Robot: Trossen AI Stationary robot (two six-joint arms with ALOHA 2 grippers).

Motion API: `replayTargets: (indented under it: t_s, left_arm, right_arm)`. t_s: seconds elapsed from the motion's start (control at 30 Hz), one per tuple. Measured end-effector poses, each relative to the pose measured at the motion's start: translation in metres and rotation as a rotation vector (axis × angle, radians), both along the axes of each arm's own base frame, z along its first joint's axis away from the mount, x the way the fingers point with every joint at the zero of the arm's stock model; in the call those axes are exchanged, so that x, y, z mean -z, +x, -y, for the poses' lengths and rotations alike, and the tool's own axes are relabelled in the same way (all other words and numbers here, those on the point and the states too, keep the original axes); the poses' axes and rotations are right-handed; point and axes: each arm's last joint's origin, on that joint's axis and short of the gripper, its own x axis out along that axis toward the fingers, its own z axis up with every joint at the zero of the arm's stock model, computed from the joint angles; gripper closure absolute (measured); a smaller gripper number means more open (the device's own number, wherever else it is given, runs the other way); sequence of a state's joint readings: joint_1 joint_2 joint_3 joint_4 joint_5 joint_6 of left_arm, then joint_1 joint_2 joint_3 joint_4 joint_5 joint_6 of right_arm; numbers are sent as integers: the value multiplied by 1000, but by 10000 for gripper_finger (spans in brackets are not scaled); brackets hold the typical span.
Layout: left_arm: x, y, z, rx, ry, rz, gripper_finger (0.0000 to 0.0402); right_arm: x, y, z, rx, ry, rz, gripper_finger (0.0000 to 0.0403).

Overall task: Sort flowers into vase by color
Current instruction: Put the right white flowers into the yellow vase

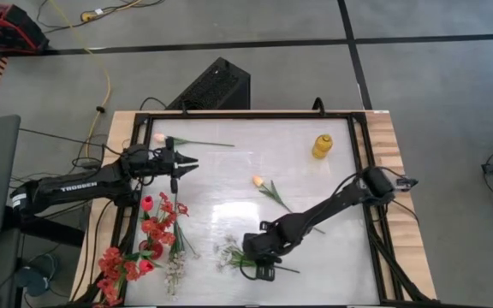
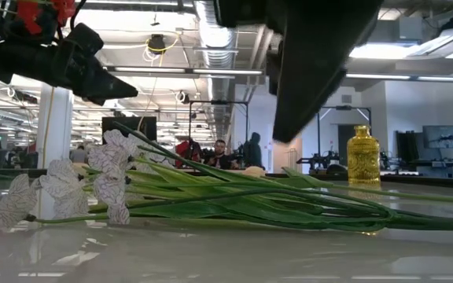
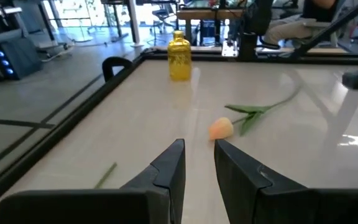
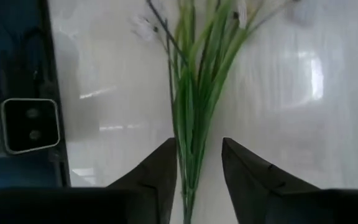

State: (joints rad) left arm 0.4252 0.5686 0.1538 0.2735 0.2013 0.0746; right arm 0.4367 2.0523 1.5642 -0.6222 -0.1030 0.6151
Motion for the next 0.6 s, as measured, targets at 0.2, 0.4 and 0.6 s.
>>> replayTargets:
  t_s: [0.2, 0.4, 0.6]
  left_arm:
    - [0, 0, 0, 0, 31, -8, 326]
    - [0, 0, 0, 0, 35, -4, 326]
    - [0, 0, 0, -2, 36, -11, 326]
  right_arm:
    - [14, 1, -2, 15, 20, -56, 196]
    - [21, -1, -13, -14, 15, -57, 180]
    - [38, -6, -35, -61, -37, -35, 190]
